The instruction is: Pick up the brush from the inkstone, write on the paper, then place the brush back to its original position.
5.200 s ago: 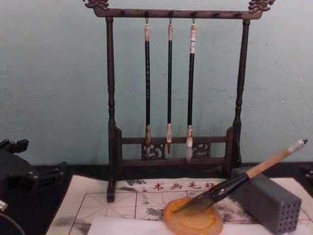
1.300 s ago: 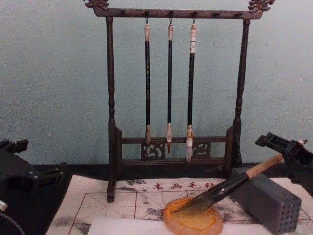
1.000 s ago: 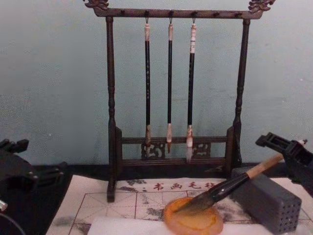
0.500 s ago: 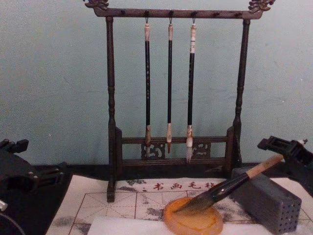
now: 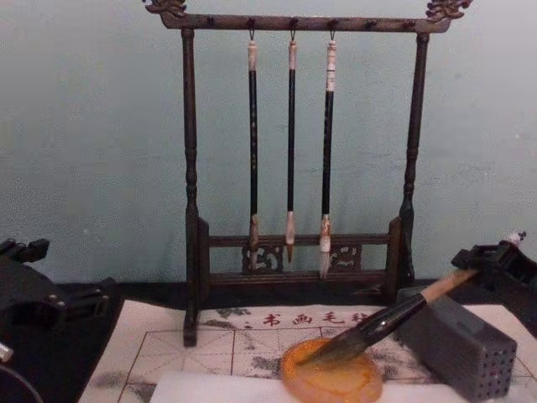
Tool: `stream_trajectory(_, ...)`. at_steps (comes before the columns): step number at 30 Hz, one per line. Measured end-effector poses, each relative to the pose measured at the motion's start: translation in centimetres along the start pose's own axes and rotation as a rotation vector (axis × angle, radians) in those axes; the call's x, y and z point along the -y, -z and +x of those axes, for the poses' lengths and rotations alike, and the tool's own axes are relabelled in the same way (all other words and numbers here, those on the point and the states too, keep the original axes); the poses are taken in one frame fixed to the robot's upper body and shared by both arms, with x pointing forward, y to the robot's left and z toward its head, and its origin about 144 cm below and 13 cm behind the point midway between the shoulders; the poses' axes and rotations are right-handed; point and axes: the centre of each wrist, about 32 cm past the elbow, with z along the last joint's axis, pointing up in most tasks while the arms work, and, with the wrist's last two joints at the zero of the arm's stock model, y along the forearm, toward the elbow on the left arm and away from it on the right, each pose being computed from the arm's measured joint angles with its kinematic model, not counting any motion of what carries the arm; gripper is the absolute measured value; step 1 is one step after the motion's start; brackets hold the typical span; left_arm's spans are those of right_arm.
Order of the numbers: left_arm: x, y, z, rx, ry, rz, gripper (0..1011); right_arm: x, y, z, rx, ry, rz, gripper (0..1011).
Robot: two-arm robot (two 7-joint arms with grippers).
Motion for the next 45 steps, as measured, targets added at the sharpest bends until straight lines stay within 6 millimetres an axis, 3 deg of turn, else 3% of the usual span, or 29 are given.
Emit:
stream_trajectory(5, 0.0, 0.0, 0.0, 0.0, 0.0, 0.0, 1001, 0.0, 0.0, 0.0, 0.0, 0.0, 0.0, 200)
stream_trajectory(29, 0.0, 0.0, 0.0, 0.0, 0.0, 0.0, 1001, 0.1, -0.2, -0.2, 0.019, -0.017, 0.015, 200)
stream_trajectory(45, 0.0, 0.0, 0.0, 0.0, 0.0, 0.0, 1001, 0.3, -1.5, -2.3, 0.191, -0.132, 0.047, 199)
